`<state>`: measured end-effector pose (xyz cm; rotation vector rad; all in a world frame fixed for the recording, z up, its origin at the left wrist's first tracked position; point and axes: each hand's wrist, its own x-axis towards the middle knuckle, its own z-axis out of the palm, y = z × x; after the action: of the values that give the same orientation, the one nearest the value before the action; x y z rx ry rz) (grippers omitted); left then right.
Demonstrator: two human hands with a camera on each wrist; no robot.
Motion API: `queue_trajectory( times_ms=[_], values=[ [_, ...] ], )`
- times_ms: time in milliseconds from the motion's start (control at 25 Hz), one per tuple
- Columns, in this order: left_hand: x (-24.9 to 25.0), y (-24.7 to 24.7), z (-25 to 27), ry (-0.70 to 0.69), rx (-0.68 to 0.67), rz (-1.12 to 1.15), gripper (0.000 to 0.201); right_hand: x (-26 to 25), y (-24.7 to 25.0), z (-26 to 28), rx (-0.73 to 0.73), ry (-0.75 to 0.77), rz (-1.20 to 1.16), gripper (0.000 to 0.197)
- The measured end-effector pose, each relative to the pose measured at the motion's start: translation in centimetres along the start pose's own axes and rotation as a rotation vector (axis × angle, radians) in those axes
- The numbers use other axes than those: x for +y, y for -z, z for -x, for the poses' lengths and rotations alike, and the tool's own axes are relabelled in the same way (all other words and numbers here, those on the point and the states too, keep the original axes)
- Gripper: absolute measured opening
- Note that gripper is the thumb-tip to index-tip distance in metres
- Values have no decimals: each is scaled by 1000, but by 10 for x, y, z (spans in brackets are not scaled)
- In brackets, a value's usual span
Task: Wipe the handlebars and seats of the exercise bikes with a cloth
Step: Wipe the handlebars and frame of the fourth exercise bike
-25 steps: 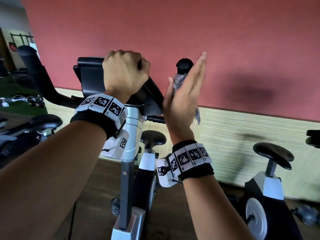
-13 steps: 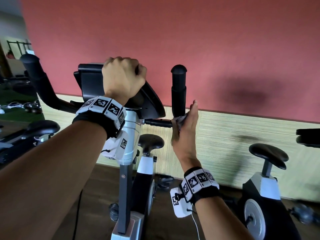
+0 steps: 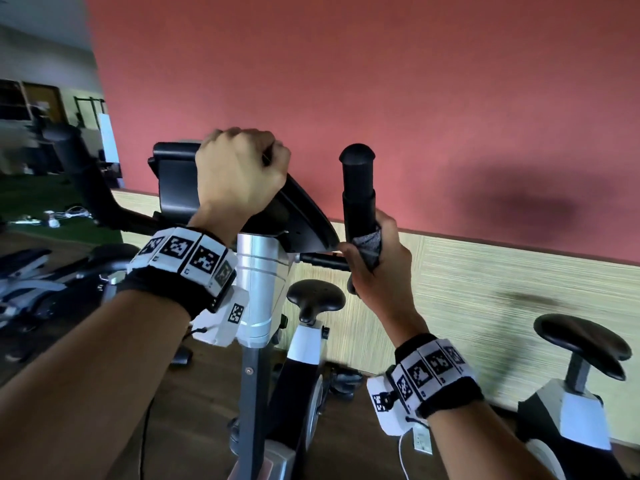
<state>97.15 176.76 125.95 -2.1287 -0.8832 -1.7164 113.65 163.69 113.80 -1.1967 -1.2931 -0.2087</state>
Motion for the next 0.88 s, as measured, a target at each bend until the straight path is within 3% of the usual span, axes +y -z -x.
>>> queue_trajectory(
  times_ms=[240,520,640,760,880],
  values=[
    [0,-4,5,-35,28,-55,34,3,-1,4,41,59,-124,36],
    [-12,-7,14,-220,75,-6,30,22,-15,10,192,191,-193,37],
    [-18,-11,22,-279,129,-3,36,25,-18,8,235,325,-202,31],
    [-20,-13,25,-265,91,3,45,31,-22,4,319,430,-146,22],
    [-19,-18,58,-279,245,65,41,35,-22,-1,342,464,-74,28]
  ],
)
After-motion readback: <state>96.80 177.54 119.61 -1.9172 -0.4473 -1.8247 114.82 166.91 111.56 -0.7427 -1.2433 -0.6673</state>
